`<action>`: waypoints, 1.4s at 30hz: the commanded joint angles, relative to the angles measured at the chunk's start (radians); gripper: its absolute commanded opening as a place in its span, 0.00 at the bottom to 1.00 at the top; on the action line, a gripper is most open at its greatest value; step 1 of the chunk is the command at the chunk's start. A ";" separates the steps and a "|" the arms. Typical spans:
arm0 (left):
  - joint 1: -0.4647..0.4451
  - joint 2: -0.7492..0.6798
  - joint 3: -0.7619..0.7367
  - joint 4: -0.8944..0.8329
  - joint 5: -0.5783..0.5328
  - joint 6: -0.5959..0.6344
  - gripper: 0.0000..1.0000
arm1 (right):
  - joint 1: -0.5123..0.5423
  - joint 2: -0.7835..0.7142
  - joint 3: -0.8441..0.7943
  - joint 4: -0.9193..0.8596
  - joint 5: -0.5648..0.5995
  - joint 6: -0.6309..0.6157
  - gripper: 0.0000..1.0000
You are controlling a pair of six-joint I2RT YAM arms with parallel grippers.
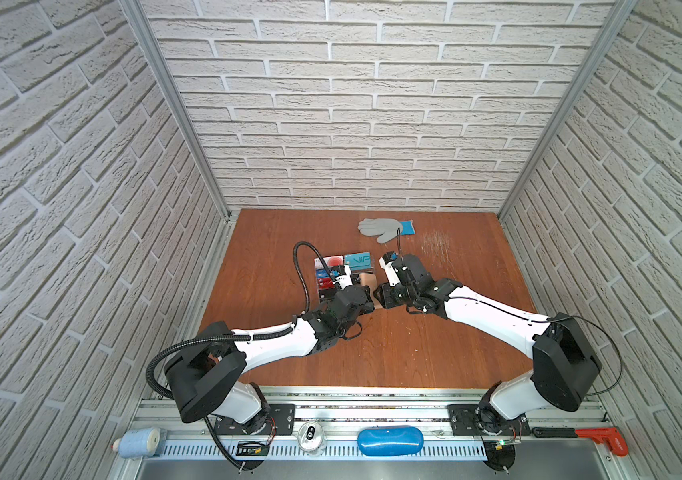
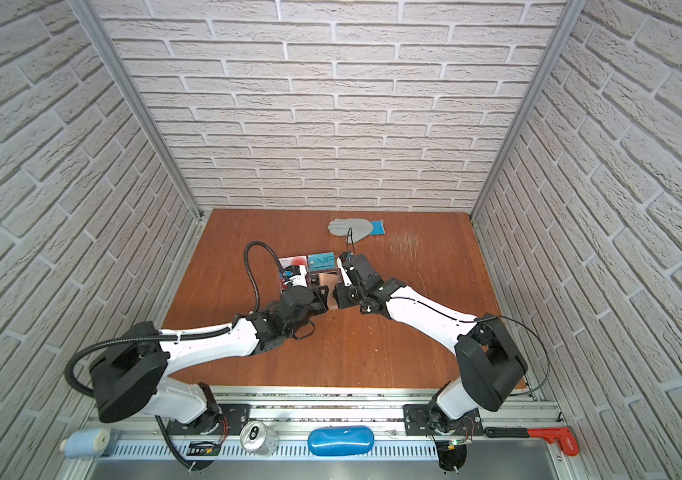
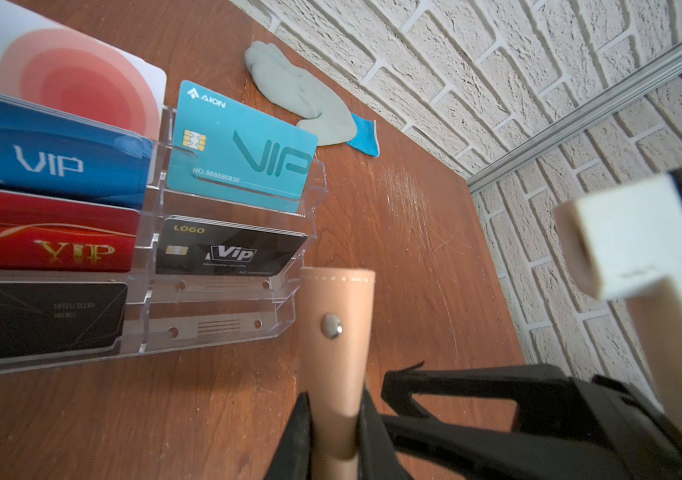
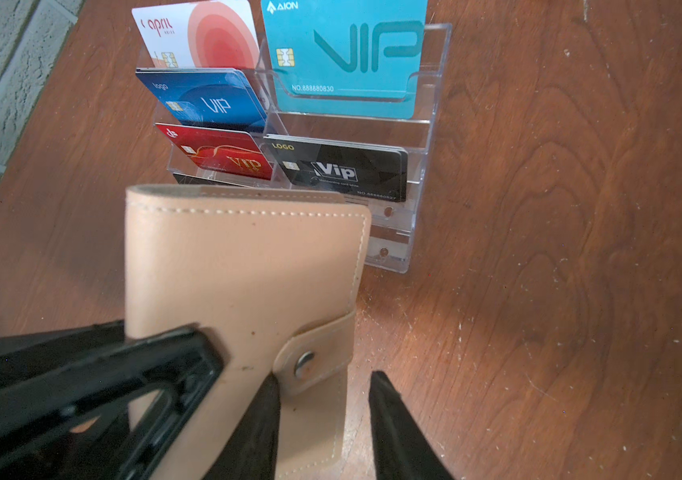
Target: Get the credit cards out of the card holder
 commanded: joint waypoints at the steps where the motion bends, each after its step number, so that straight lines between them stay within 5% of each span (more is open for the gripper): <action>1: -0.010 -0.010 -0.004 0.136 0.011 -0.032 0.00 | -0.001 0.004 0.009 0.028 0.037 0.006 0.32; 22: -0.028 0.029 -0.012 0.169 0.045 -0.065 0.00 | -0.010 -0.017 0.015 -0.021 0.141 0.001 0.07; 42: -0.028 -0.003 -0.053 0.169 0.057 -0.039 0.00 | -0.068 -0.048 -0.007 -0.028 0.147 0.013 0.06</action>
